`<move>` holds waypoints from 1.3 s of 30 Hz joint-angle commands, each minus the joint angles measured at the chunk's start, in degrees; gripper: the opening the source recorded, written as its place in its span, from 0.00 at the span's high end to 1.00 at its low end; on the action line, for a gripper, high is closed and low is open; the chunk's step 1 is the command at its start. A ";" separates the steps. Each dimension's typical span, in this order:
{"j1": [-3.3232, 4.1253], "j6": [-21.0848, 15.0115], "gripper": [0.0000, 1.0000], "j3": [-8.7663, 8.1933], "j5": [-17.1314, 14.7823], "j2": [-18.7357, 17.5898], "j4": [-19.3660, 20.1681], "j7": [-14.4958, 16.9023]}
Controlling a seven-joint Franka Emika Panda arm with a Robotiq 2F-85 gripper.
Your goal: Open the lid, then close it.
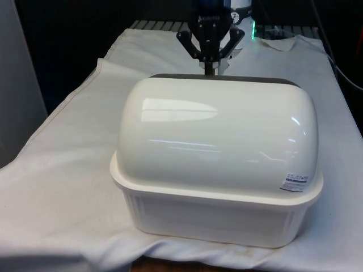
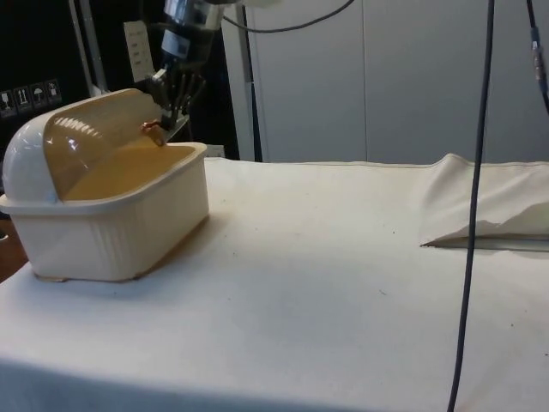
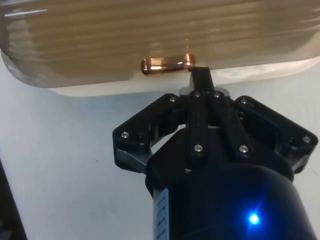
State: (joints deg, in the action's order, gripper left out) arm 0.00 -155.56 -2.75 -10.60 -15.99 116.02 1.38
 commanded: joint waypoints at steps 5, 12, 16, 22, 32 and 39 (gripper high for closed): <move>-0.06 0.80 1.00 -0.06 -0.74 -0.46 -2.01 0.00; -0.17 1.83 1.00 -0.11 -1.72 -1.03 -4.35 0.11; -0.86 2.69 1.00 0.74 -4.07 -1.89 -6.99 1.32; -1.03 3.04 1.00 0.74 -4.93 -2.86 -9.17 1.49; -1.03 3.32 1.00 0.46 -6.53 -3.67 -12.43 1.83; -1.03 3.95 1.00 0.23 -6.59 -2.69 -12.61 1.60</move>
State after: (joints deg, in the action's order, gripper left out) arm -0.74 -151.89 -2.92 -16.44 -18.79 103.53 2.46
